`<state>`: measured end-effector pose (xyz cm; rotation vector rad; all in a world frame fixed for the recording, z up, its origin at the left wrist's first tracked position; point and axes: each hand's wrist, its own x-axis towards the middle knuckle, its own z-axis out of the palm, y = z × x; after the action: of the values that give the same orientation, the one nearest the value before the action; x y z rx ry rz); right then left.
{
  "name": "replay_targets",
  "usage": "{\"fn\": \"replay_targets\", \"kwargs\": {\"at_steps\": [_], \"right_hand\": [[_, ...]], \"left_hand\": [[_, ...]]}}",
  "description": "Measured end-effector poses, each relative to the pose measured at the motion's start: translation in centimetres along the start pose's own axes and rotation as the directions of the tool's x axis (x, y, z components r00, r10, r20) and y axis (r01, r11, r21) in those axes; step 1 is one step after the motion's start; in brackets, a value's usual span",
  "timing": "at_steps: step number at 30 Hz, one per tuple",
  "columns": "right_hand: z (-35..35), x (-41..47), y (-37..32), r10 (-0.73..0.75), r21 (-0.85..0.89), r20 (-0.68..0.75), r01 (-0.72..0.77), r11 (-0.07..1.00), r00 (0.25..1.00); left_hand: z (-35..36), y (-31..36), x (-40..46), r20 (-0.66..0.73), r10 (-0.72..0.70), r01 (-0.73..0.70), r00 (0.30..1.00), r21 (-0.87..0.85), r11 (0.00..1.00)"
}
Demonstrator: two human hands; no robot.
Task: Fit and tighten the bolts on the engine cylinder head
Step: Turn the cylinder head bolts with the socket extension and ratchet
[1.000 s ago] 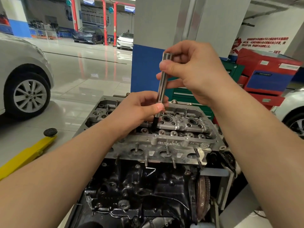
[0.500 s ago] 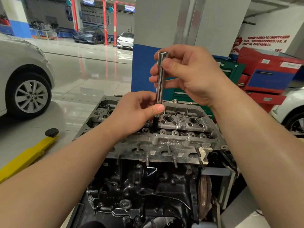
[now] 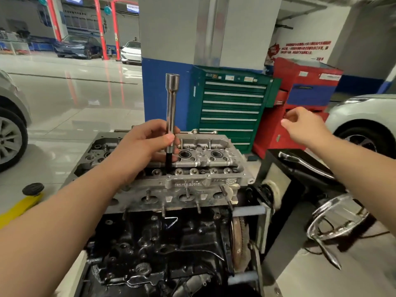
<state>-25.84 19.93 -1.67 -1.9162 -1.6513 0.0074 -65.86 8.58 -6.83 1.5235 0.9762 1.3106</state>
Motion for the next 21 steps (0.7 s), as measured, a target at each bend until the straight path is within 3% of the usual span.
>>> {"fn": "replay_targets", "kwargs": {"at_steps": [3, 6, 14, 18, 21], "right_hand": [[2.1, -1.0, 4.3, 0.068, -0.195, 0.243, -0.02, 0.981, 0.968], [3.9, -2.1, 6.4, 0.078, -0.289, 0.322, 0.02, 0.957, 0.944], [6.5, -3.2, 8.7, 0.068, -0.376, 0.218, 0.019, 0.927, 0.974], [7.7, -4.7, 8.7, -0.086, -0.408, 0.084, 0.113, 0.906, 0.993], [8.1, -5.4, 8.1, -0.23, -0.392, 0.084, 0.244, 0.887, 0.97]], "left_hand": [[0.3, 0.1, 0.0, 0.002, -0.001, 0.001, 1.0, 0.021, 1.0], [0.2, 0.0, -0.1, -0.011, 0.006, -0.006, 1.0, 0.044, 0.999], [0.1, -0.1, -0.1, 0.007, -0.001, 0.001, 1.0, 0.026, 1.0], [-0.3, -0.5, 0.3, 0.016, 0.006, -0.006, 1.0, -0.011, 1.0], [-0.4, -0.7, 0.5, 0.024, 0.023, -0.023, 0.999, -0.013, 1.0]]}}
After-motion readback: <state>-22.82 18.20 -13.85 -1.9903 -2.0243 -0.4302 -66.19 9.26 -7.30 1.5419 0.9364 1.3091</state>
